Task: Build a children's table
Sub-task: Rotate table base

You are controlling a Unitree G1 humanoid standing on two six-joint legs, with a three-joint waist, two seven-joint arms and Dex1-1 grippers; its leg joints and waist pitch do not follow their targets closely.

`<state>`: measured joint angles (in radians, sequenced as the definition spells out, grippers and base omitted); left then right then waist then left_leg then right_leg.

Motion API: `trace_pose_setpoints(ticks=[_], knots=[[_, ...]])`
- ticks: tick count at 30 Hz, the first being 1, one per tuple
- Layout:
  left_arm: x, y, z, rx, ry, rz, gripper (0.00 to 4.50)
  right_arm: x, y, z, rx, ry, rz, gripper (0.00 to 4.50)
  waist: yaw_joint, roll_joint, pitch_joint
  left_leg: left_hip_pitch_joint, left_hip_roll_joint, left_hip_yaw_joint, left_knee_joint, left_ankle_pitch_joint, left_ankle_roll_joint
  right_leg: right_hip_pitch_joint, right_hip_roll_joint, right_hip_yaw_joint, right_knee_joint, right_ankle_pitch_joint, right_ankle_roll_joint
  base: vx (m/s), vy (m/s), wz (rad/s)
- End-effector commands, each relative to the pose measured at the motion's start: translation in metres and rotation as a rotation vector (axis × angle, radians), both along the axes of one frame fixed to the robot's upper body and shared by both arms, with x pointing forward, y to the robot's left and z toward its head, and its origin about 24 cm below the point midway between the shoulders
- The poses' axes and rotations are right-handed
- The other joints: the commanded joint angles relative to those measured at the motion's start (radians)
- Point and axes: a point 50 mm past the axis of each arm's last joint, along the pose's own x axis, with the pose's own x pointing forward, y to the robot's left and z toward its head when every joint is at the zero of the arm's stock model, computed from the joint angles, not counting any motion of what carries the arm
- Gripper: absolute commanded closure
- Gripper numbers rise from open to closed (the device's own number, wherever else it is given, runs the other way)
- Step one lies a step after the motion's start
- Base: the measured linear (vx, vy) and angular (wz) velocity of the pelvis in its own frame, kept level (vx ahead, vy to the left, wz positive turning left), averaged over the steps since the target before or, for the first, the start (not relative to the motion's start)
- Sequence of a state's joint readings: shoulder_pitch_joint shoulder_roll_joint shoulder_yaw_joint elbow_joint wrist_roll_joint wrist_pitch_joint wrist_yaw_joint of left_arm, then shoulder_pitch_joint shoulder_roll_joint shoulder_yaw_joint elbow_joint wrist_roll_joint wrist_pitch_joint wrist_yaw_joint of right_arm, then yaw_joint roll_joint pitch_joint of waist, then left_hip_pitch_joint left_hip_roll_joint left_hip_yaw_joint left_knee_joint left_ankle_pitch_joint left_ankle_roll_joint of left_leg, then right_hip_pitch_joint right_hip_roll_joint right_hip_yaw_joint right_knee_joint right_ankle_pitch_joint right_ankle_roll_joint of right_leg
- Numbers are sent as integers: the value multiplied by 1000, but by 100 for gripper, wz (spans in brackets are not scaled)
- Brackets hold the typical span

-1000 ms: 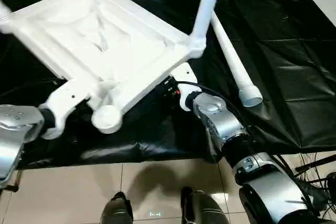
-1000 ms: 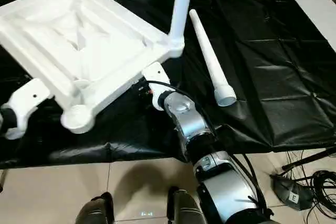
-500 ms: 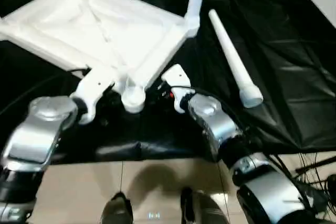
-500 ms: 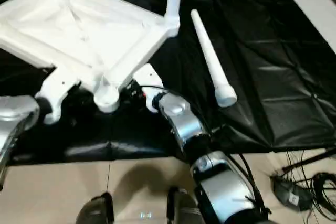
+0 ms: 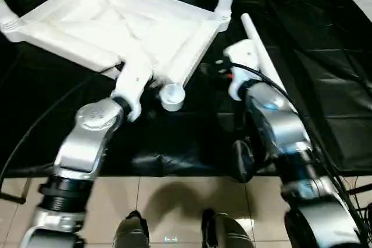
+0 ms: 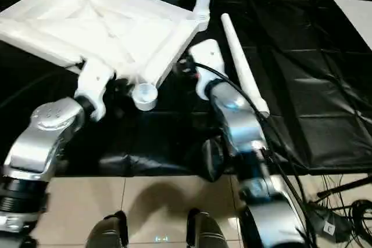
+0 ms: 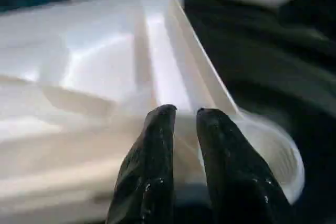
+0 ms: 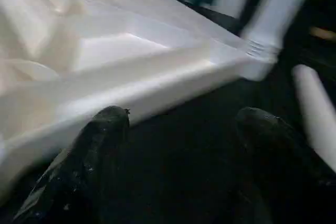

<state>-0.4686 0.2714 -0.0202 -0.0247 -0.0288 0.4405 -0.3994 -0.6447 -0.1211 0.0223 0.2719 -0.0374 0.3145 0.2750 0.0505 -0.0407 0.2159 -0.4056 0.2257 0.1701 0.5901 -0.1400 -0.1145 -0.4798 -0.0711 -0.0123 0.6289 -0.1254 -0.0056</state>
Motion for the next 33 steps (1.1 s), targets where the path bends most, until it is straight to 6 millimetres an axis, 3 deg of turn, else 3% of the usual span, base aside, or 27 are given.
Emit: trace_pose_setpoints(ticks=[1, 5, 7, 9, 10, 12, 13, 14, 15, 16, 17, 18, 19, 20, 21, 22, 23, 24, 25, 26, 27, 28, 29, 30, 31, 32, 33], knots=[[-11, 7, -1, -111, -5, 104, 353, -10, -12, -4, -16, 15, -72, 88, 5, 13, -142, 9, -31, 19, -46, -141, 12, 101, -15, 19, -51, -100, -191, 0, 0, 0], [-35, 14, -9, -238, -17, 231, 353, -32, -17, -12, -59, 52, -92, 88, -4, 9, -148, 4, -29, 20, -44, -135, 45, 101, -6, 18, -57, -72, -192, 0, 0, 0], [-43, 16, -14, -217, -44, 292, 353, -41, -17, -11, 15, 54, -84, 88, -6, 9, -150, 16, -26, 22, -45, -227, 46, 86, -6, 16, -74, -232, -153, 0, 0, 0], [-45, 17, -17, -202, -53, 320, 353, -44, -16, -11, 63, 56, -84, 88, -9, 9, -143, 16, -26, 19, -49, -283, 31, 77, -7, 12, -86, -359, -103, 0, 0, 0], [-46, 17, -19, -163, -70, 375, 353, -47, -13, -11, 100, 53, -85, 88, -13, 16, -142, 31, -20, 11, -53, -332, 3, 60, 12, -1, -94, -415, -77, 0, 0, 0], [-41, 14, -17, -156, -76, 408, 353, -49, -7, -13, 98, 52, -76, 88, -27, 30, -136, 52, -10, -9, -64, -409, -12, 50, 49, -38, -104, -420, -90, -54, -40, 3], [-40, 12, -16, -181, -73, 417, 353, -49, -5, -14, 99, 56, -75, 88, -40, 46, -133, 83, 46, -46, -100, -455, 34, 42, 56, -68, -93, -370, -158, -55, -47, 5], [-40, 11, -15, -201, -70, 417, 353, -50, -4, -14, 100, 57, -73, 88, -43, 53, -136, 81, 82, -60, -114, -464, 67, 48, 40, -71, -72, -328, -192, -45, -76, 4], [-39, 10, -14, -231, -65, 417, 353, -50, -2, -14, 102, 60, -71, 88, -38, 63, -132, 67, 131, -70, -144, -523, 99, 63, 17, -82, -27, -275, -201, -47, -109, -1], [-40, 9, -10, -237, -89, 423, 353, -52, 0, -16, 109, 78, -73, 88, -24, 63, -123, 54, 142, -51, -159, -606, 103, 76, -2, -71, 18, -268, -165, -47, -109, -1], [-40, 8, -9, -227, -78, 403, 353, -53, 0, -17, 111, 85, -74, 88, -24, 63, -123, 54, 142, -51, -159, -606, 103, 76, -2, -71, 18, -268, -165, -39, -103, 4], [-41, 7, -10, -192, -64, 391, 353, -54, 0, -19, 116, 98, -77, 88, -11, 12, -120, 80, -28, 37, 8, -608, 28, 19, -5, -60, -151, -721, -5, -77, -125, 1], [-41, 7, -10, -178, -69, 392, 353, -55, 0, -19, 121, 104, -78, 88, -14, -19, -111, 75, -101, 45, 144, -372, 13, -27, -18, -95, -268, -1200, 243, -77, -125, 1], [-41, 7, -10, -176, -73, 387, 353, -55, 0, -19, 126, 108, -78, 88, -13, -13, -124, 54, -103, 43, 141, -315, 21, 7, -25, -92, -270, -1227, 292, -18, -78, -18], [-43, 7, -11, -198, -69, 374, 353, -55, 0, -20, 133, 112, -80, 88, -11, 1, -145, 20, -89, 28, 101, -306, 45, 73, -61, -76, -229, -1138, 301, 36, 2, -19], [-44, 7, -12, -214, -60, 378, 353, -55, 0, -20, 133, 112, -82, 88, -19, 52, -159, 5, 9, -48, -8, -310, 82, 160, -73, -108, -179, -683, 212, 36, 2, -19], [-44, 7, -12, -214, -60, 378, 353, -55, 0, -20, 133, 112, -82, 88, -25, 66, -168, 1, 64, -90, -32, -305, 116, 177, -81, -97, -106, -441, 154, -32, -17, -24], [-44, 6, -12, -228, -57, 377, 353, -55, -1, -20, 134, 112, -83, 88, -28, 71, -162, 29, 101, -119, -68, -332, 170, 145, -90, -59, -31, -95, 19, 0, 0, 0], [-45, 5, -13, -241, -54, 369, 353, -55, 0, -20, 140, 118, -77, 88, -27, 57, -148, 42, 77, -102, -74, -400, 162, 120, -84, -47, -48, -81, -41, 0, 0, 0], [-46, 4, -13, -243, -51, 373, 353, -55, 1, -20, 151, 124, -73, 88, -31, 31, -129, 57, -15, -57, -45, -533, 72, 114, -80, -62, -124, -506, -33, -18, -51, 0], [-46, 3, -13, -248, -44, 373, 353, -55, 2, -20, 164, 132, -65, 88, -35, 16, -118, 73, -51, -38, -13, -514, 47, 94, -72, -88, -182, -820, 58, -90, -58, -5], [-46, 3, -13, -242, -45, 374, 353, -55, 3, -19, 169, 137, -59, 88, -75, 24, -121, 147, -87, -14, 74, -455, 72, 57, -36, -219, -312, -1106, 224, -90, -58, -5], [-46, 3, -12, -239, -48, 378, 353, -55, 5, -18, 169, 133, -52, 88, -65, 95, -125, 56, 45, -71, -50, -708, 95, 214, -30, -245, -56, -671, 186, -58, -41, -11], [-46, 3, -12, -239, -47, 382, 353, -55, 6, -17, 169, 129, -45, 88, -5, 107, -99, -51, 78, -75, -132, -918, 36, 240, -37, -171, 156, -419, 51, 25, -24, -18], [-47, 4, -12, -238, -48, 387, 353, -54, 7, -17, 166, 126, -40, 88, 4, 88, -129, 4, 65, -72, -142, -935, 35, 219, -24, -153, 122, -331, -6, 25, -24, -18], [-47, 5, -12, -237, -48, 397, 353, -54, 10, -15, 162, 114, -16, 88, 35, 91, -121, 51, 57, -27, -104, -869, 90, 199, -8, -74, 167, -455, -24, 94, -100, -13], [-47, 6, -12, -237, -49, 399, 353, -54, 11, -14, 161, 111, -7, 88, -8, 39, -143, 97, 52, -37, -49, -758, 109, 202, -44, 5, 136, -669, 2, 90, -139, -10]])
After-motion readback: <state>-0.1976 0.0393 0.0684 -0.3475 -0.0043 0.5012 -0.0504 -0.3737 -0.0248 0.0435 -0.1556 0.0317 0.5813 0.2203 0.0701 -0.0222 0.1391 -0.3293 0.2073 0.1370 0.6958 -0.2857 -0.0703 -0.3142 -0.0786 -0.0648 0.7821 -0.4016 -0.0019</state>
